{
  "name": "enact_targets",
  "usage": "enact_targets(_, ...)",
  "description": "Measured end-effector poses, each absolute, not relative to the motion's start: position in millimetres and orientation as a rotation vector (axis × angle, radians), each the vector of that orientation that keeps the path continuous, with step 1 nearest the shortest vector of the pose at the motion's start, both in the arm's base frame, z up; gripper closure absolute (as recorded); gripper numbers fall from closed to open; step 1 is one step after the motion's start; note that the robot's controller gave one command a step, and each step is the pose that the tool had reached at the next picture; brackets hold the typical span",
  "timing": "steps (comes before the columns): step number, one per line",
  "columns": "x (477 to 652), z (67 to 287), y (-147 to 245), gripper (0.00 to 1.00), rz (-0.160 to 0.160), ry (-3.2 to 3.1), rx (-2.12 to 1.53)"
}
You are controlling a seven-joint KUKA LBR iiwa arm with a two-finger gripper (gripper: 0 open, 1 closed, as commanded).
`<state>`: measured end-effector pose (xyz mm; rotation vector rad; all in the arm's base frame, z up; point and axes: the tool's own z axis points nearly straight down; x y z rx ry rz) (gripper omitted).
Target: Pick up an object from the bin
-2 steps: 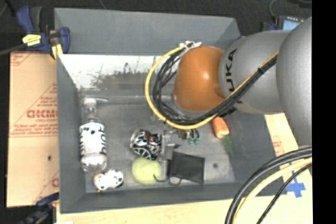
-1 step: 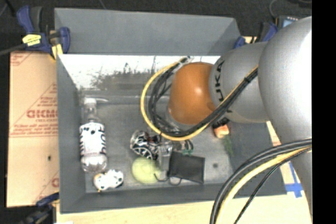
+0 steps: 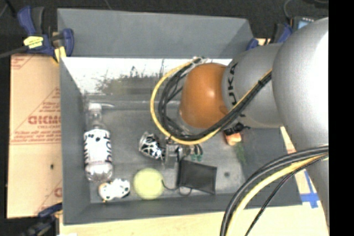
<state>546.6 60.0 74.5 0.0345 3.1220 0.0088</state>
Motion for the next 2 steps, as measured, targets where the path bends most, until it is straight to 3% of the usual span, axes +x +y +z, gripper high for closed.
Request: enact_targets(2, 546.8, 74.9, 60.0, 1.0, 0.009, 3.121, 0.035)
